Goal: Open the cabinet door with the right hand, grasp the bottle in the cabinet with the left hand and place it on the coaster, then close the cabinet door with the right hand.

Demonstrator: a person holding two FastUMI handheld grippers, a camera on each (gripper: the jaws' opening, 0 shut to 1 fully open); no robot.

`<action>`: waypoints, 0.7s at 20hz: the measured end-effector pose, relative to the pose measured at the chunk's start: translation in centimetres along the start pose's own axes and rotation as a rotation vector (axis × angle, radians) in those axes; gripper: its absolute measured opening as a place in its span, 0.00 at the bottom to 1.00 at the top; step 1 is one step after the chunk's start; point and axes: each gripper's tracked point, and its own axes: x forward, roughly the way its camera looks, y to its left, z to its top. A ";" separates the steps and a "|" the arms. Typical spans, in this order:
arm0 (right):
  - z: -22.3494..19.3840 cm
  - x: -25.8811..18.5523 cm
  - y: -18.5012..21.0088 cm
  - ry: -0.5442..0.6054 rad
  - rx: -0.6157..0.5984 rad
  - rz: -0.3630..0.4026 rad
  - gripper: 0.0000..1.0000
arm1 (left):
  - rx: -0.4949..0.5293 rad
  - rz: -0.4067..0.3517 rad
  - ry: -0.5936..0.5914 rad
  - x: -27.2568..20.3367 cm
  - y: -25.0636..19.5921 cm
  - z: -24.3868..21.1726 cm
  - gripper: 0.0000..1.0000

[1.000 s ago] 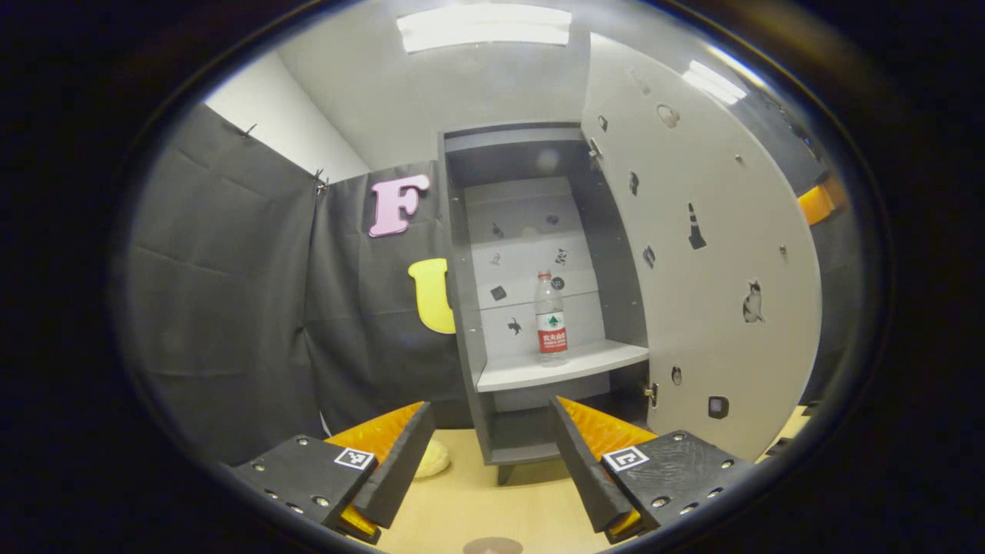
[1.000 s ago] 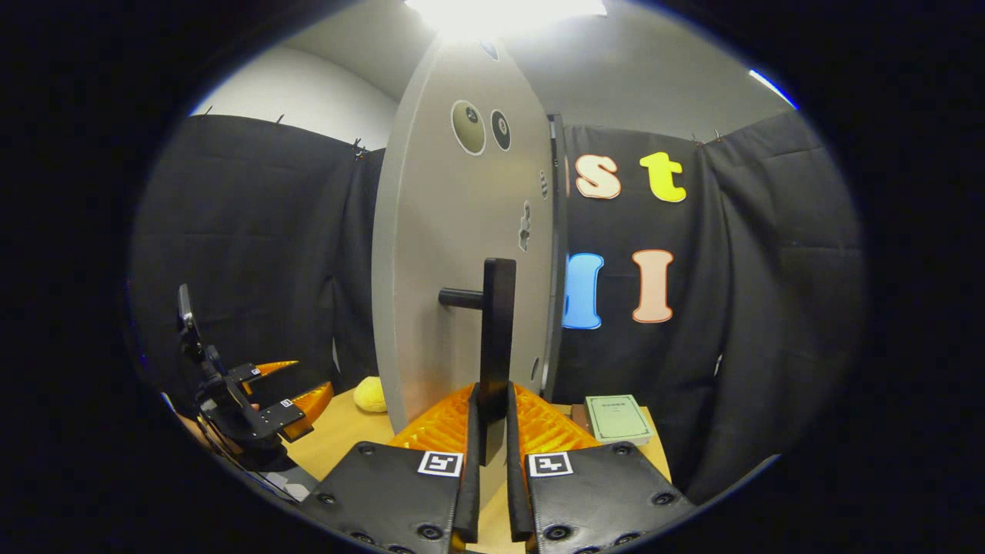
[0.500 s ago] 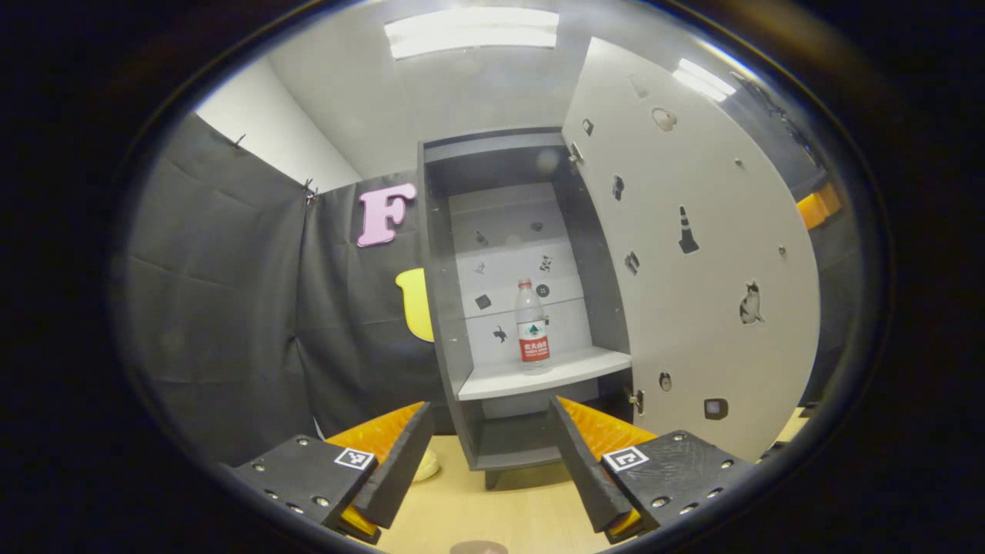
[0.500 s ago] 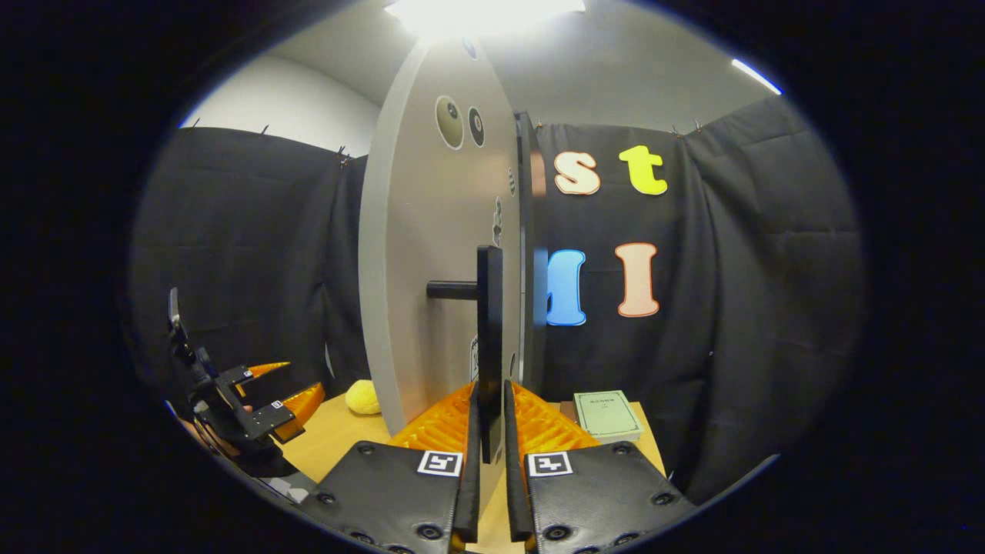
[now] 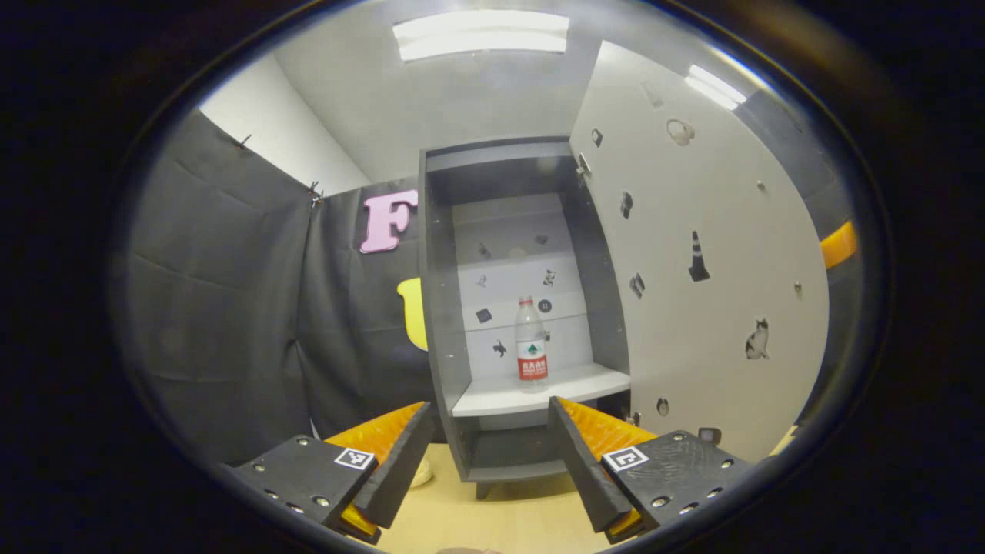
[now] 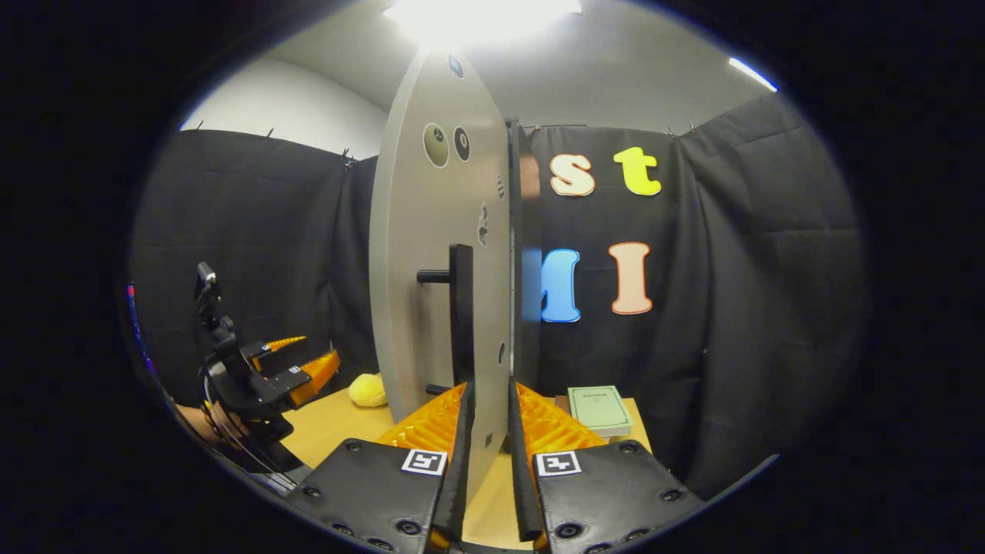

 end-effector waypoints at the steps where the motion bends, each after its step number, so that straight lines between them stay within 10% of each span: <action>1: -0.5 -0.2 -0.9 0.005 0.003 -0.030 0.29 | -0.004 -0.006 -0.007 0.6 -0.3 0.6 0.89; 5: -1.6 -0.9 -4.1 0.014 0.037 -0.142 1.00 | -0.013 -0.040 -0.037 3.7 -1.0 2.8 0.89; 14: -2.3 -1.2 -9.1 -0.015 0.154 -0.404 0.98 | -0.081 -0.123 -0.054 14.5 -2.1 4.0 0.92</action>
